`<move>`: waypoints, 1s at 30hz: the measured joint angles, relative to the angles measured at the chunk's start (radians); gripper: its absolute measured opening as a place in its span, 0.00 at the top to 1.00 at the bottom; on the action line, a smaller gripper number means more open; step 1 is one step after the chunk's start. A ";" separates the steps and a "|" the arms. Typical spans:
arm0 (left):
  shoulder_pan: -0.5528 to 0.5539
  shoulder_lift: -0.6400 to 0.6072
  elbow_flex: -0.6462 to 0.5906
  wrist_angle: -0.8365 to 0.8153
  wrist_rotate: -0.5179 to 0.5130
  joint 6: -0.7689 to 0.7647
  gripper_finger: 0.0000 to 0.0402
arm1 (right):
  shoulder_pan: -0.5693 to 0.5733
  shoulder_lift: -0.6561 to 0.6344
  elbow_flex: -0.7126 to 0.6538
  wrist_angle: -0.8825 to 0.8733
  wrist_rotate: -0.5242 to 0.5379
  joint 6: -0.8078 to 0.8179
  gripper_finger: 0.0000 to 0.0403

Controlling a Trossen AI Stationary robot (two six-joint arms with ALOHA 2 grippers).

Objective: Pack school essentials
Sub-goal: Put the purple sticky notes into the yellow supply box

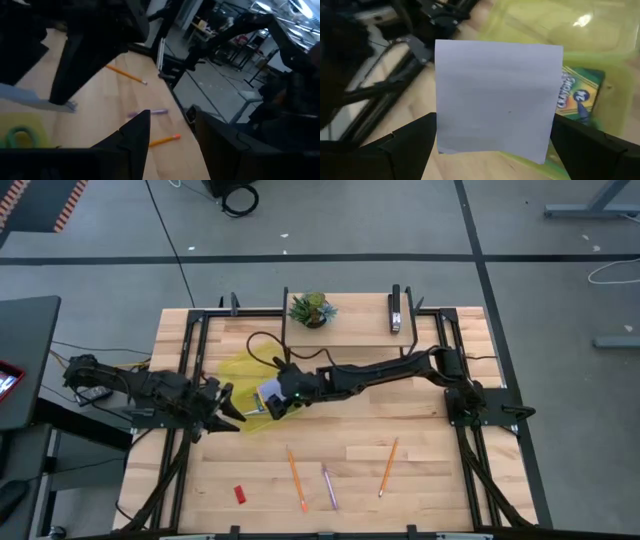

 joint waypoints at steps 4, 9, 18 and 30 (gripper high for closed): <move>0.000 0.000 0.000 0.044 0.050 -0.034 0.60 | 0.006 0.000 0.108 -0.126 0.020 -0.034 0.06; -0.001 0.000 0.000 0.086 0.142 -0.098 0.62 | -0.014 -0.001 0.201 -0.181 0.071 -0.077 0.06; -0.035 0.000 0.000 0.070 0.146 -0.103 0.63 | -0.038 0.088 0.190 -0.135 0.077 -0.088 0.06; -0.040 0.043 -0.001 0.031 0.145 -0.109 0.63 | -0.047 0.146 0.185 -0.205 0.090 -0.083 0.06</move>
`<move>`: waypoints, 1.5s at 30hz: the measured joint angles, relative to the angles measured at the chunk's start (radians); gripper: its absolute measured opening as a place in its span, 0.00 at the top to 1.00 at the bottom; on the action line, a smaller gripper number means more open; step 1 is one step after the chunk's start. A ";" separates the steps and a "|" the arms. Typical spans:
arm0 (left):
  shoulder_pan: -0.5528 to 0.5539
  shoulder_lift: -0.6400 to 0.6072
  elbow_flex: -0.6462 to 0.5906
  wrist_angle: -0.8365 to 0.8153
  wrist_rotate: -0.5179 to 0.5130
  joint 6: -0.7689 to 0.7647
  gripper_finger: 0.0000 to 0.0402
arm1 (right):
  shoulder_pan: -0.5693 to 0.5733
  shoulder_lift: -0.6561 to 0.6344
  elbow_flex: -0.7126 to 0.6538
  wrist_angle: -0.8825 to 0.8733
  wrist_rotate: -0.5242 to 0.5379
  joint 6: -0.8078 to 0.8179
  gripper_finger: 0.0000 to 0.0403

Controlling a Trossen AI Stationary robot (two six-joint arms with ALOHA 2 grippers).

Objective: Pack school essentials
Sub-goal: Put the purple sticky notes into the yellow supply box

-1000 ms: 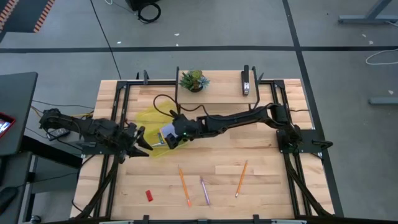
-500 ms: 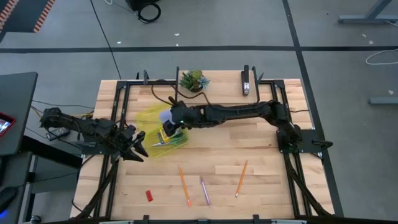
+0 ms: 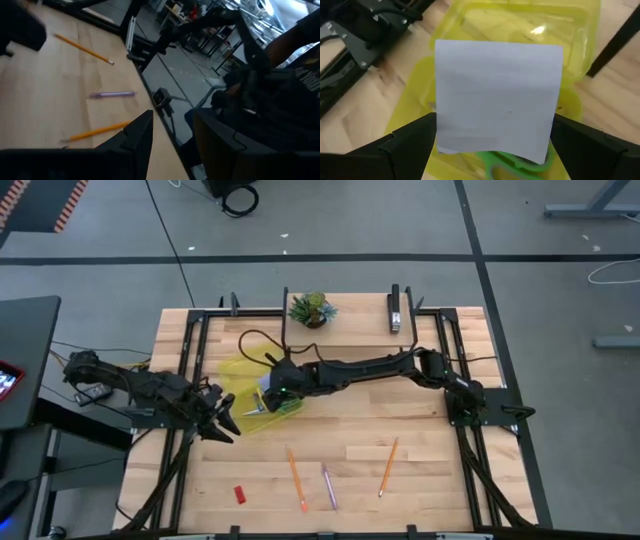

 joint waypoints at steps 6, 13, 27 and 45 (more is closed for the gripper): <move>0.000 0.023 0.001 -0.001 0.000 0.006 0.62 | -0.007 0.001 -0.004 -0.012 0.013 -0.028 0.06; 0.000 0.022 0.001 -0.001 0.000 0.002 0.64 | -0.007 -0.006 -0.004 -0.029 -0.007 -0.077 0.06; 0.000 0.022 0.001 -0.001 0.000 0.000 0.63 | -0.007 -0.027 0.333 -0.247 -0.008 -0.151 0.06; 0.000 0.022 0.001 -0.001 -0.010 -0.002 0.64 | 0.079 -0.023 0.033 0.014 -0.002 0.088 0.06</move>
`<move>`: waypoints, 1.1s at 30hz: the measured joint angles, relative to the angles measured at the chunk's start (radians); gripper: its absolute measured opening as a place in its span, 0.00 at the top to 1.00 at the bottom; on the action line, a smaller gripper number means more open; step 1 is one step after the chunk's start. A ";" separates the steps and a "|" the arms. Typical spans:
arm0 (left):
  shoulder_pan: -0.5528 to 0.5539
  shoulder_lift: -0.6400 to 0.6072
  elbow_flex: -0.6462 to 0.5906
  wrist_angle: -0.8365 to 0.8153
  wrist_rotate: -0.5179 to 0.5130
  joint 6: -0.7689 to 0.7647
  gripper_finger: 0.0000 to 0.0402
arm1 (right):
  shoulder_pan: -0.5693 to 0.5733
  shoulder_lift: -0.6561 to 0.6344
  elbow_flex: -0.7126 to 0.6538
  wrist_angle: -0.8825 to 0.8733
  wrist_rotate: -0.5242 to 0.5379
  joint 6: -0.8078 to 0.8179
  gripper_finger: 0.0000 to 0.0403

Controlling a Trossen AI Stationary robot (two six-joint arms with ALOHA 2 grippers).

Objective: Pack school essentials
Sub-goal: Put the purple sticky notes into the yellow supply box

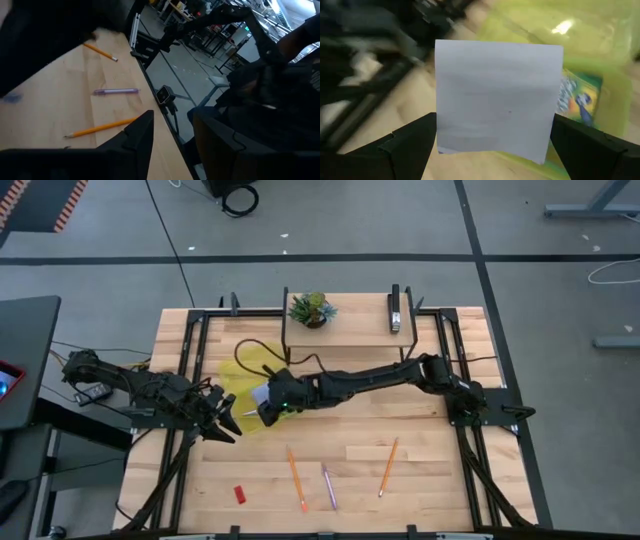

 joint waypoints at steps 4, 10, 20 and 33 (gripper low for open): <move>0.000 0.000 0.000 0.000 -0.001 -0.012 0.64 | -0.012 0.000 -0.062 0.039 0.002 -0.009 0.06; 0.000 0.000 0.000 0.000 -0.001 -0.026 0.63 | -0.030 0.000 -0.123 0.046 0.000 -0.017 0.06; 0.000 0.000 0.000 -0.001 -0.002 -0.026 0.65 | -0.042 -0.001 -0.217 0.102 -0.024 -0.022 0.06; 0.000 0.000 0.000 -0.002 -0.002 -0.026 0.65 | -0.058 -0.001 -0.225 0.150 -0.025 -0.027 0.06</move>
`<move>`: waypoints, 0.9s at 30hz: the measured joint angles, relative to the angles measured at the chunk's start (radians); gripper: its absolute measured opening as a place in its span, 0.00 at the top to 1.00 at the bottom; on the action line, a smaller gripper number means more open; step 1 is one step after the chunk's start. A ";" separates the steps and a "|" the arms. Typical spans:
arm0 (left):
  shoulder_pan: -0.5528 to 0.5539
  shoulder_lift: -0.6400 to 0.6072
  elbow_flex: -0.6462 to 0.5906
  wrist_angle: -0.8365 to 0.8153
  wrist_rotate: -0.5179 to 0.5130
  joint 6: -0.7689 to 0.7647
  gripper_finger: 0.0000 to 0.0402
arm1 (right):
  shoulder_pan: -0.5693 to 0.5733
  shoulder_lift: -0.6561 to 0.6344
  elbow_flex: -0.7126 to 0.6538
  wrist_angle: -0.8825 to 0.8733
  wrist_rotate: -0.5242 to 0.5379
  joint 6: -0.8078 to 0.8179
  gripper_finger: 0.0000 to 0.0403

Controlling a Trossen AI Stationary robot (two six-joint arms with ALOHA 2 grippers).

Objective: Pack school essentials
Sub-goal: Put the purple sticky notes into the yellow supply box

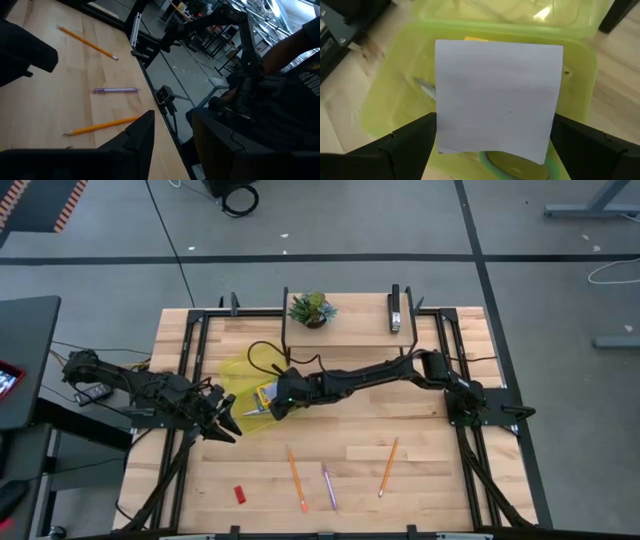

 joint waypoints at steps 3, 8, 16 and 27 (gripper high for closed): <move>0.000 0.000 0.000 0.000 0.000 0.000 0.65 | -0.003 0.000 0.000 0.022 0.004 0.000 0.06; 0.000 0.000 0.000 0.000 0.000 0.000 0.66 | -0.004 0.000 0.000 0.026 0.003 0.002 0.06; 0.000 0.000 0.000 0.000 0.000 0.001 0.64 | -0.004 0.000 0.000 0.027 -0.037 0.001 0.06; 0.000 0.000 0.000 0.000 0.000 0.001 0.64 | -0.025 0.000 0.000 0.027 -0.055 -0.006 0.01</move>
